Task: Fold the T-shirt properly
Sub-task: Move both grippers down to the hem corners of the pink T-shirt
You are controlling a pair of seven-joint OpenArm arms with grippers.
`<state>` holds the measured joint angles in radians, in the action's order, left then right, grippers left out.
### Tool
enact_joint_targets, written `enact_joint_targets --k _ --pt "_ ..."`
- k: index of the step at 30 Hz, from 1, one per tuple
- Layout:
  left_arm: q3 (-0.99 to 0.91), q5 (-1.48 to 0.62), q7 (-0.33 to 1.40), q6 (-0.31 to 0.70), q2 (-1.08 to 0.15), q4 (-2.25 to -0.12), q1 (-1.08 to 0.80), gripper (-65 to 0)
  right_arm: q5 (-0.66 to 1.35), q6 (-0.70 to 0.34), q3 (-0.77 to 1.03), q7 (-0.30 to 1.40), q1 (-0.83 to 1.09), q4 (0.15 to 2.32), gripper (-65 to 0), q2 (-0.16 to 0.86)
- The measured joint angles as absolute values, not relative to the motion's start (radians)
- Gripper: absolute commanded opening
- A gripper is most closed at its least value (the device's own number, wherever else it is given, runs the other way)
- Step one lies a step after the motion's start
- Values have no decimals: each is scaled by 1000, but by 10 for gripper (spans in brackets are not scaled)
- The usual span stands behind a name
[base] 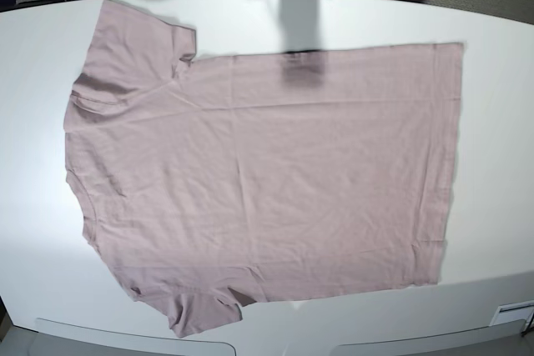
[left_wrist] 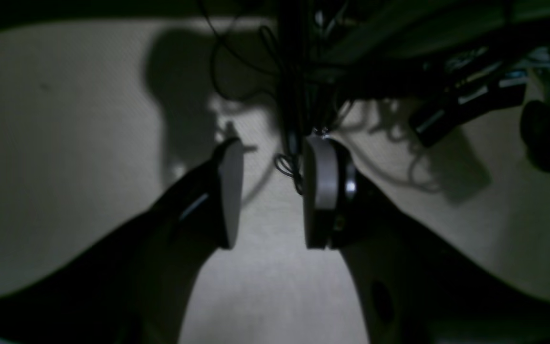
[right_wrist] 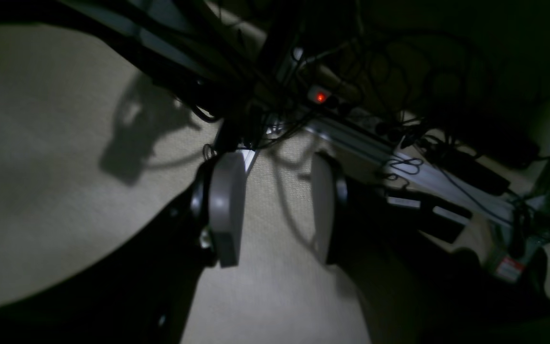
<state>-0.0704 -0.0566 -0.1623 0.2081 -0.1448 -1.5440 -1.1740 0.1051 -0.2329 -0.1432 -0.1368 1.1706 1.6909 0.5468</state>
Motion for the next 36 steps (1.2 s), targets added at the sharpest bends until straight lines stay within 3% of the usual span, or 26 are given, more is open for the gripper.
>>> enact_joint_targets --k 8,17,28,36 --pt "-72 -52 -45 138 -185 -1753 -1203 -438 105 -238 -59 -77 1166 1892 -406 558" --pt "-70 -45 106 138 -183 -1913 -1202 -446 107 -237 9 -73 1158 2012 -406 557" --pt "-70 213 105 74 -184 -2011 -1201 -451 102 -237 76 -72 1062 2020 -406 556" --pt "-70 435 89 75 -280 -2012 -1138 -450 -234 -237 96 -64 988 2021 -406 570"
